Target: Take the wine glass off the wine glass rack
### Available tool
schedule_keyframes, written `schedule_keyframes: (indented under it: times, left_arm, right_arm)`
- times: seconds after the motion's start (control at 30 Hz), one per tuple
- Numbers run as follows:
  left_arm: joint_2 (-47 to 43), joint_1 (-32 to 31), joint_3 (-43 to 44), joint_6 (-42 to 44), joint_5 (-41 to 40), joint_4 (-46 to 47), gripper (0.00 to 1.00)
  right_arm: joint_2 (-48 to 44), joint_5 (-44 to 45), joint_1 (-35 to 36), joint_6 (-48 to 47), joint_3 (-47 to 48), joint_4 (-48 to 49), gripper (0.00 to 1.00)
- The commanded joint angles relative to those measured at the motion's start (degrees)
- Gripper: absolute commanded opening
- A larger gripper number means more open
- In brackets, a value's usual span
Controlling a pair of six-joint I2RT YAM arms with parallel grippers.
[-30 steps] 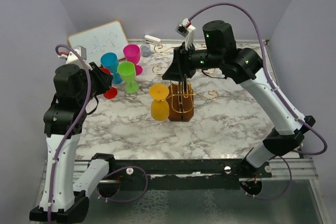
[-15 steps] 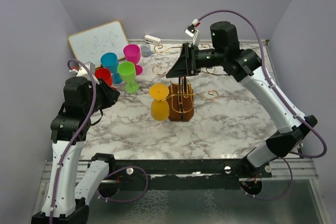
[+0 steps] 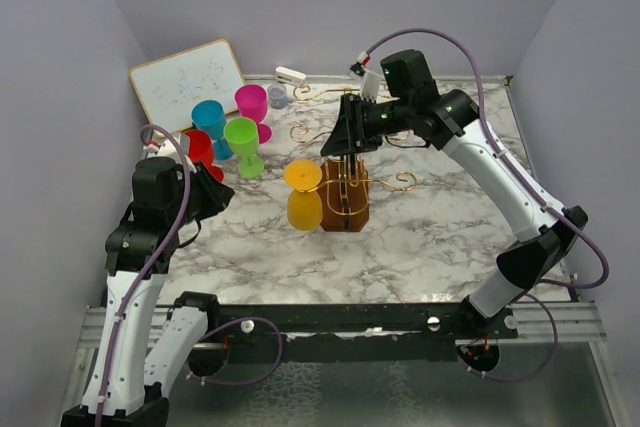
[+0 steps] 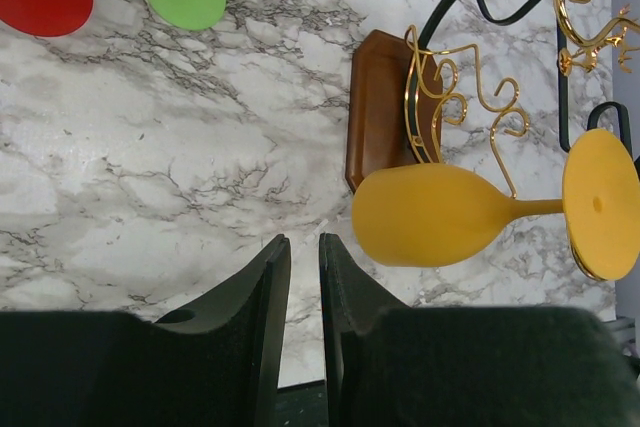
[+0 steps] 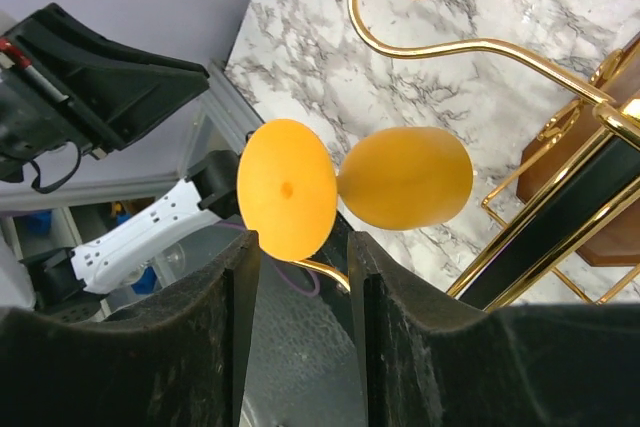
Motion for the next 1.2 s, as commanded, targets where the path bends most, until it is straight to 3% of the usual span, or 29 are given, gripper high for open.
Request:
schedule_keyframes:
  times: [0.0,0.5,1.03,1.17]
  left_arm:
    - [-0.8,-0.5,-0.3,0.0,0.9,1.1,0.21]
    - [-0.8,-0.8,-1.7,0.3,0.5,1.2,0.21]
    - [-0.8,-0.8,-2.5,-0.1,0.8,1.4,0.21]
    - [-0.9,-0.8,-2.7,-0.1,0.6,1.3,0.21]
  right_arm:
    - [1.1,3.4,0.9,-2.2,-0.6,-1.2,0.4]
    - [3.3,4.7,4.5,-3.3,-1.6,-0.5,0.38]
    - [2.7,-1.4,5.1,-3.1,-4.9,4.7,0.38]
    - [1.9,-3.1,5.1,-2.5,-5.7,6.7,0.32]
